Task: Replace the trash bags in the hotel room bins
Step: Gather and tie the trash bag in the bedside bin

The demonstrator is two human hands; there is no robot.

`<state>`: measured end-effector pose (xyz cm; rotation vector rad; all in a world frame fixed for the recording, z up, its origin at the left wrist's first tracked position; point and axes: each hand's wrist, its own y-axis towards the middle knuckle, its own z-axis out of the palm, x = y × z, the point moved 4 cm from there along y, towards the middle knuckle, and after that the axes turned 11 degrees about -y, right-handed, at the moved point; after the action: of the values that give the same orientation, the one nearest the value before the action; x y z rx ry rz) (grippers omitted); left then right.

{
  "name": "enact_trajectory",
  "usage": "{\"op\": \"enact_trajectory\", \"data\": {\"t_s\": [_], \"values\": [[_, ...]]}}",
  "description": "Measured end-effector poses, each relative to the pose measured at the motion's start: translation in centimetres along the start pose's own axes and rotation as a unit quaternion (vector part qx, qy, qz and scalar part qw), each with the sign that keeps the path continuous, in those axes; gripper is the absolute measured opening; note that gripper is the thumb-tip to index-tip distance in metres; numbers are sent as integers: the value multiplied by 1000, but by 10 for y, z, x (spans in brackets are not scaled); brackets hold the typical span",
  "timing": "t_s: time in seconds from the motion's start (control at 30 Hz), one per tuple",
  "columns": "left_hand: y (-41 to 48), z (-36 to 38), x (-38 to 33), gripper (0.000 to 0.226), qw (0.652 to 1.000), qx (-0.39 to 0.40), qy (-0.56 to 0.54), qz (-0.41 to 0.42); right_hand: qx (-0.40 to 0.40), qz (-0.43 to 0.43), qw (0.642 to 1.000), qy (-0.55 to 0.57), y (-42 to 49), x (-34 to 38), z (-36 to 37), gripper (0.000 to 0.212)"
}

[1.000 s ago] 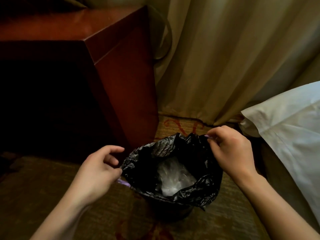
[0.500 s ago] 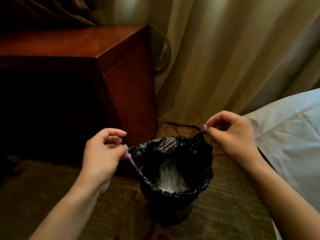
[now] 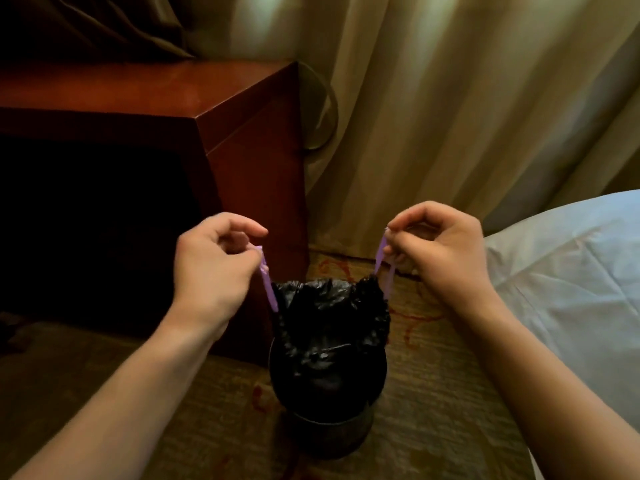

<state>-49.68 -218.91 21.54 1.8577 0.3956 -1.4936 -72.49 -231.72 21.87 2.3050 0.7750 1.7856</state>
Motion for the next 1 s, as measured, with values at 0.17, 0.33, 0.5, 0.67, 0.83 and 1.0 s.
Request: {"op": "enact_trajectory", "data": {"t_s": [0.17, 0.33, 0.5, 0.67, 0.83, 1.0], "values": [[7, 7, -4, 40, 1000, 5, -29, 3, 46, 11, 999, -16, 9, 3, 7, 21], [-2, 24, -3, 33, 997, 48, -62, -22, 74, 3, 997, 3, 15, 12, 10, 16], [-4, 34, 3, 23, 986, 69, -131, -80, 150, 59, 987, 8, 7, 9, 38, 14], [-8, 42, 3, 24, 984, 91, -132, -82, 254, 50, 961, -98, 3, 9, 63, 36], [-4, 39, -2, 28, 984, 93, -138, -64, 280, 60, 953, -99, 0, 15, 74, 12], [-8, 31, 23, 58, 982, 156, -86, -66, 237, 63, 964, -107, 6, 15, 67, 5]]}}
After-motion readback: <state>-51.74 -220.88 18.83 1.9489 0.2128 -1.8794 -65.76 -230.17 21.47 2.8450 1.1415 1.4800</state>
